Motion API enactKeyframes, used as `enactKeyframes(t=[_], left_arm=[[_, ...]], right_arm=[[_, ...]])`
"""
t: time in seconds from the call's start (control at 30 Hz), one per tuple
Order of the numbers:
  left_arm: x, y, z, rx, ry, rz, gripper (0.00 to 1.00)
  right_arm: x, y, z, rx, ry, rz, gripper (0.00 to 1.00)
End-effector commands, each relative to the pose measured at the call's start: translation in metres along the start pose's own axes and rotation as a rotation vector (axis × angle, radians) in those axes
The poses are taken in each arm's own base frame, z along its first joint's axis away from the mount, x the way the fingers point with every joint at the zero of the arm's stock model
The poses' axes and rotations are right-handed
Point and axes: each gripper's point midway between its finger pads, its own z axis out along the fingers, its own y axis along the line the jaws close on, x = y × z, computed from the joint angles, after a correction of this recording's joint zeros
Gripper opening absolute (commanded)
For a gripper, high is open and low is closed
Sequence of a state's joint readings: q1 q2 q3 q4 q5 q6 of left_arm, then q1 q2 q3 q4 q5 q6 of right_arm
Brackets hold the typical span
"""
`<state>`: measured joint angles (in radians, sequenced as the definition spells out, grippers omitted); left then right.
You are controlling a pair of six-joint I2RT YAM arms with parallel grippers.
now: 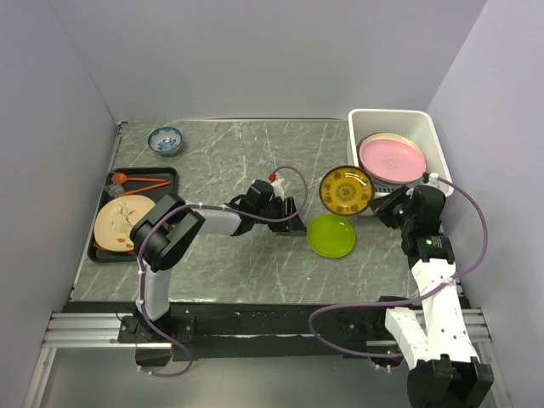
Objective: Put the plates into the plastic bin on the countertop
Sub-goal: Move the plate to the center of the board.
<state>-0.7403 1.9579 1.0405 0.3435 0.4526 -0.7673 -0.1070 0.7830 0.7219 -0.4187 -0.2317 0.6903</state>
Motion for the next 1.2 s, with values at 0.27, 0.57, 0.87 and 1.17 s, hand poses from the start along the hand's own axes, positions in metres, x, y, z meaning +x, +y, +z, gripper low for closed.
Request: enactKeyframes(t=[0.27, 0.57, 0.87, 1.17], left_arm=[[0.011, -0.022, 0.034, 0.119, 0.075, 0.037, 0.43], [0.02, -0.008, 0.042, 0.09, 0.09, 0.006, 0.01], [-0.007, 0.013, 0.002, -0.041, -0.009, 0.003, 0.01], [-0.025, 0.054, -0.038, -0.211, -0.041, 0.02, 0.01]], right_arm=[[-0.053, 0.021, -0.022, -0.067, -0.146, 0.006, 0.0], [-0.055, 0.014, -0.022, -0.068, -0.15, 0.013, 0.0], [-0.059, 0.012, -0.021, -0.075, -0.16, 0.017, 0.0], [-0.069, 0.012, -0.025, -0.089, -0.189, 0.033, 0.0]])
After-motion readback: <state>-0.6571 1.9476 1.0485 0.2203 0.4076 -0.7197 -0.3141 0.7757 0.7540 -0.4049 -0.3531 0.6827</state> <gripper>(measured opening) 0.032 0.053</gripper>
